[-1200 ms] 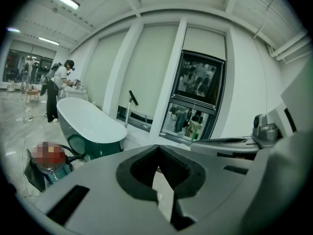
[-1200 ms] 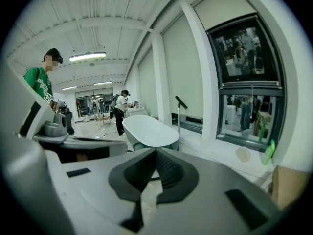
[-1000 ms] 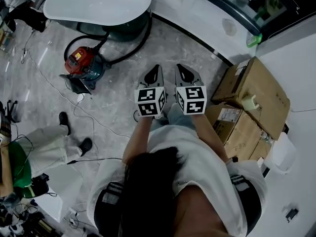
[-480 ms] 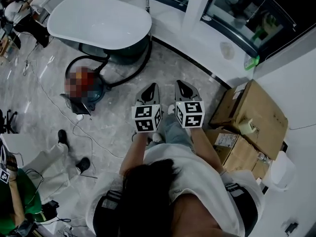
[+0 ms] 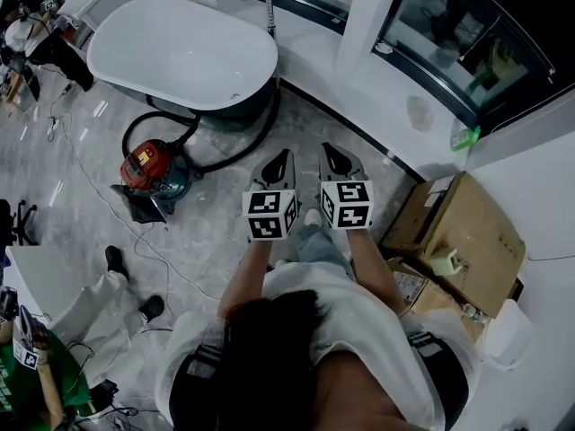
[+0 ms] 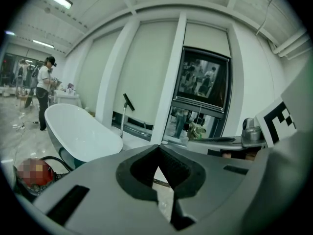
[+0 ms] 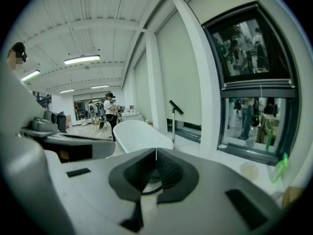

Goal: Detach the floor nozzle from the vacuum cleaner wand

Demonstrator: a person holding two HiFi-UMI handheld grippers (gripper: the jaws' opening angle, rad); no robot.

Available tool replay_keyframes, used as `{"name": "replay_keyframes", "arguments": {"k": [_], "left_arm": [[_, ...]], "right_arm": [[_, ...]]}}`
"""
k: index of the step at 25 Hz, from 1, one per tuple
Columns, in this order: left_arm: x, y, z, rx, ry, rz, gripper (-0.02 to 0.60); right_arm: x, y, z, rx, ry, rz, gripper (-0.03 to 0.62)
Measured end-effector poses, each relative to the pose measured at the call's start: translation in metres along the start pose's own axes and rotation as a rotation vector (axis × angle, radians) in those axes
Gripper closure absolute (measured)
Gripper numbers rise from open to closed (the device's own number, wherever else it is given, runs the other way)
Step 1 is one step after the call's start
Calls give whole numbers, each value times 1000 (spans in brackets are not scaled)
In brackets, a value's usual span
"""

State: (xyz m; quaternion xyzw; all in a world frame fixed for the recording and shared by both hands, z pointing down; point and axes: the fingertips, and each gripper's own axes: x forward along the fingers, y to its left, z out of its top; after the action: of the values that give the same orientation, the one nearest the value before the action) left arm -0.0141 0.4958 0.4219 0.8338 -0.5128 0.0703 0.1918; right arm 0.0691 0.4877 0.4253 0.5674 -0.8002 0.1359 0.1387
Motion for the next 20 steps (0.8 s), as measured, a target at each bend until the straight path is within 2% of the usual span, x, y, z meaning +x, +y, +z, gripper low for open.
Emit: {"name": "replay_keyframes", "arguments": {"k": [5, 12, 20], "left_arm": [[32, -2, 18, -18, -9, 34, 577], [75, -12, 20, -28, 10, 84, 577], [112, 0, 49, -41, -23, 158, 577]], "right_arm": [[21, -27, 12, -3, 15, 19, 579], [51, -63, 21, -8, 29, 69, 579], [87, -86, 45, -24, 25, 127, 579]]}}
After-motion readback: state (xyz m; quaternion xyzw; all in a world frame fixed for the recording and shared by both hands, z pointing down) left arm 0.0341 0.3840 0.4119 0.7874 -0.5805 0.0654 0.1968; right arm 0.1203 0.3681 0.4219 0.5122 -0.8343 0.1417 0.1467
